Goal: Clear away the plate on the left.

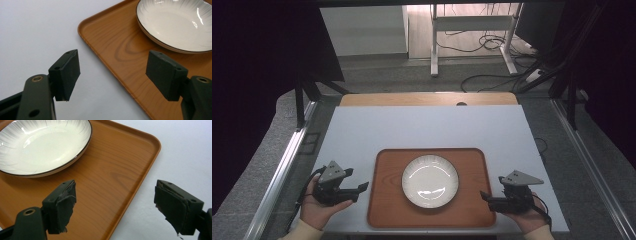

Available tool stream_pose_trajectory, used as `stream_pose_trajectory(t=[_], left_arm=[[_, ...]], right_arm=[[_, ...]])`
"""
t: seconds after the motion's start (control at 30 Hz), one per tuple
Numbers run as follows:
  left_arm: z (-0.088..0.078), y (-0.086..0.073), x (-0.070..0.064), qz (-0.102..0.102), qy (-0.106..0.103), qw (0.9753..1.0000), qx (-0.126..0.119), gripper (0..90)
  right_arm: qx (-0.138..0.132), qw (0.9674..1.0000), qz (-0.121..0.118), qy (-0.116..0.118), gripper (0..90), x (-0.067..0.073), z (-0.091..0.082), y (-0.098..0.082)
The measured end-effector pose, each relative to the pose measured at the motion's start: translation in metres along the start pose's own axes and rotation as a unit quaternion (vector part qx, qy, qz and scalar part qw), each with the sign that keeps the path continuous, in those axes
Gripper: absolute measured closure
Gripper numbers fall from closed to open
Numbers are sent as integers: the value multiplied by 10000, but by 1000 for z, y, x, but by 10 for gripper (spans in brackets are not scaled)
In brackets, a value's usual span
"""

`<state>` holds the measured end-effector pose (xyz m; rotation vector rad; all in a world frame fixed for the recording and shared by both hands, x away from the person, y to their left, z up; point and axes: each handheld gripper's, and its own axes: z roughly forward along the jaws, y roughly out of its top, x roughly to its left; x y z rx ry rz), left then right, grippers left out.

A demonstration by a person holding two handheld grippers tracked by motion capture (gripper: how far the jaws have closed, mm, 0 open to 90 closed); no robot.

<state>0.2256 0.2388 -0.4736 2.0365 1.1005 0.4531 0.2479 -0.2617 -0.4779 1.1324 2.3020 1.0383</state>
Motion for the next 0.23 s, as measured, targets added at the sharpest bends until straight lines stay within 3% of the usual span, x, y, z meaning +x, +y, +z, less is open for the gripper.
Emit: stream_pose_trajectory(t=[0.23], left_arm=[[1, 3, 6, -132, 82, 9999, -29, 263]], right_arm=[[-77, 9998, 164, 19, 183, -6, -2, -2]])
